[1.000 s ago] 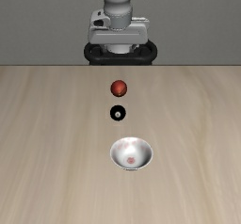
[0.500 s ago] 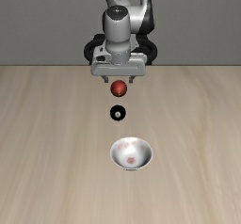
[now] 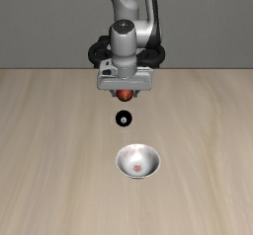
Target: Pick up the onion and put it on the bowl
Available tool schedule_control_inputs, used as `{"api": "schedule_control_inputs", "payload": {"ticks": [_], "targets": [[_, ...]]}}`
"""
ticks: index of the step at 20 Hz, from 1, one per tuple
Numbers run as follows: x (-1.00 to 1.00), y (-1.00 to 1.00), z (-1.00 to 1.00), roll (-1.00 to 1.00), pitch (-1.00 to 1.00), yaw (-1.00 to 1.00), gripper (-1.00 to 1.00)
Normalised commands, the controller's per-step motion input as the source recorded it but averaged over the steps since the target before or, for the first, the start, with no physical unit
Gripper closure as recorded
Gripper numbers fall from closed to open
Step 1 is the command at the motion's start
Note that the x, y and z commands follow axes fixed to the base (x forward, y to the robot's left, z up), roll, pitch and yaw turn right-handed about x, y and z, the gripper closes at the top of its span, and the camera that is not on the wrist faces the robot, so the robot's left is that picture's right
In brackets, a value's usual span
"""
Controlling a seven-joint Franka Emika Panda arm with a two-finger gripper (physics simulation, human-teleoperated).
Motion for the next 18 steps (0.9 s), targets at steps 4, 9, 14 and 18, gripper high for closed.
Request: {"api": "schedule_control_inputs", "payload": {"ticks": [4,9,14,18], "targets": [[0.0,0.0,0.25,0.0,0.0,0.0,1.0],[0.0,0.0,0.6,0.0,0.0,0.0,1.0],[0.4,0.0,0.6,0.0,0.0,0.0,1.0],[1.0,0.0,0.0,0.0,0.0,0.0,1.0]]}}
